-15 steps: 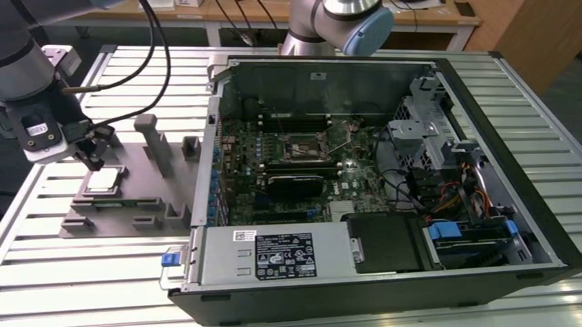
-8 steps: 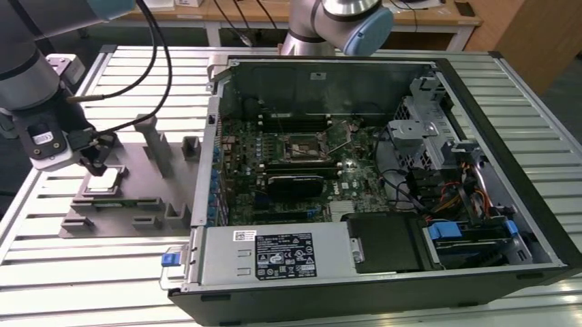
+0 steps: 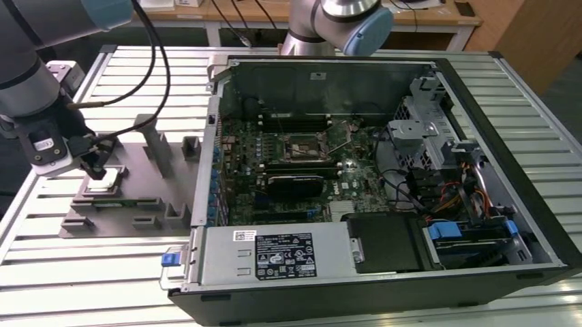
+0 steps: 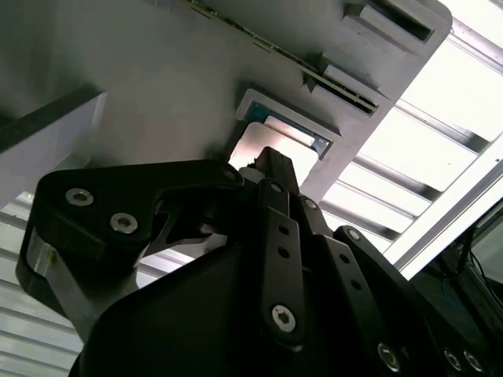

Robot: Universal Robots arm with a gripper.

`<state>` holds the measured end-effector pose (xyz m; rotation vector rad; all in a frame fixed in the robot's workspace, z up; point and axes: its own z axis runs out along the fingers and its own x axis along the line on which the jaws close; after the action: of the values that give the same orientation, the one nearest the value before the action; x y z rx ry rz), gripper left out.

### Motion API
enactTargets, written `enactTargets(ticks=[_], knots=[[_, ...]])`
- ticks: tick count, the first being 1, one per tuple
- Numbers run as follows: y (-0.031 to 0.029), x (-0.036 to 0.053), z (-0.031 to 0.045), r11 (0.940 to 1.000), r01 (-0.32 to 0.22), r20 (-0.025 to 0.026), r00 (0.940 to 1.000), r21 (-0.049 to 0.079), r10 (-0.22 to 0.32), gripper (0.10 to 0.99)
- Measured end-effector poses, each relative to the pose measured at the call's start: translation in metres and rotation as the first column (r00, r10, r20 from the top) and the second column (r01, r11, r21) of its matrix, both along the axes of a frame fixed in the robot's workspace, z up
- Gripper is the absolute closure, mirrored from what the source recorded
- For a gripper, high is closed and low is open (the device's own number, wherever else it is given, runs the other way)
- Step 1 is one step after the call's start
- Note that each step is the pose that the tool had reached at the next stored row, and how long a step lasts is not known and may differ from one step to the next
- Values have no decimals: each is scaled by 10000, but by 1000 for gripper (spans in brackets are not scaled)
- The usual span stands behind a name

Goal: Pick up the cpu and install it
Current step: 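Pick up the cpu and move it towards the insertion slot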

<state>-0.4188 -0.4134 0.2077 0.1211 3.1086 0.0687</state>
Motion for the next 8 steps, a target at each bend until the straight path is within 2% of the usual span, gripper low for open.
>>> enactTargets(ticks=[4, 8], knots=[[-1, -15, -58, 10000, 0, -2, 10000, -1, 0, 980], [0, -19, -67, 10000, 0, -3, 10000, -1, 0, 980]])
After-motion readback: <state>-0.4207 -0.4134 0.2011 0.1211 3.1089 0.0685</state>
